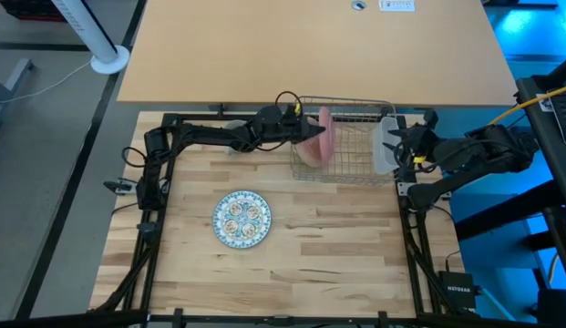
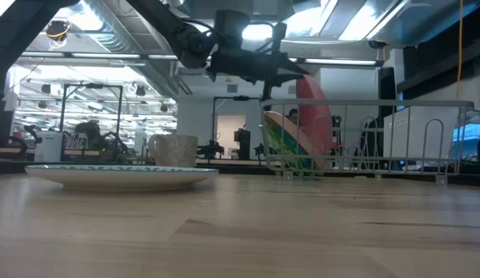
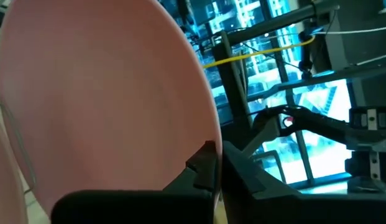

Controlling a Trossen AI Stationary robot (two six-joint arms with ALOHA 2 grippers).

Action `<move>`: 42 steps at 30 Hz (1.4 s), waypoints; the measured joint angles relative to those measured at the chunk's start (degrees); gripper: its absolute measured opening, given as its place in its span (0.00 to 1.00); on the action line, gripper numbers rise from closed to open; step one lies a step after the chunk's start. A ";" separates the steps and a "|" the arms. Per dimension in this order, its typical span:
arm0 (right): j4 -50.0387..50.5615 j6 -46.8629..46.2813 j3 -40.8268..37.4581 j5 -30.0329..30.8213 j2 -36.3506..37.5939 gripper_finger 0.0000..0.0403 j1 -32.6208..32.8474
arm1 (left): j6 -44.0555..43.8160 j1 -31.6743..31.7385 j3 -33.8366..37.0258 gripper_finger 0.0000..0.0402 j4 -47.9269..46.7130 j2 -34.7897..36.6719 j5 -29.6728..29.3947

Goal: Sort dishes
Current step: Put the pink plate into the dish rack

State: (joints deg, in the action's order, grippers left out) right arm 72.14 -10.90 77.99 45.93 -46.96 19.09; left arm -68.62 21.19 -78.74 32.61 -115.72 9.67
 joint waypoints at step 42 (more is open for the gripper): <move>2.38 -2.40 0.00 -3.54 -0.02 0.41 0.00 | 6.86 3.61 0.22 0.23 1.30 0.22 10.97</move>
State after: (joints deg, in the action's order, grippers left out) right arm 74.52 -13.30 78.00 42.39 -46.98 19.09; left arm -61.76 24.80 -78.52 33.91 -115.50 20.64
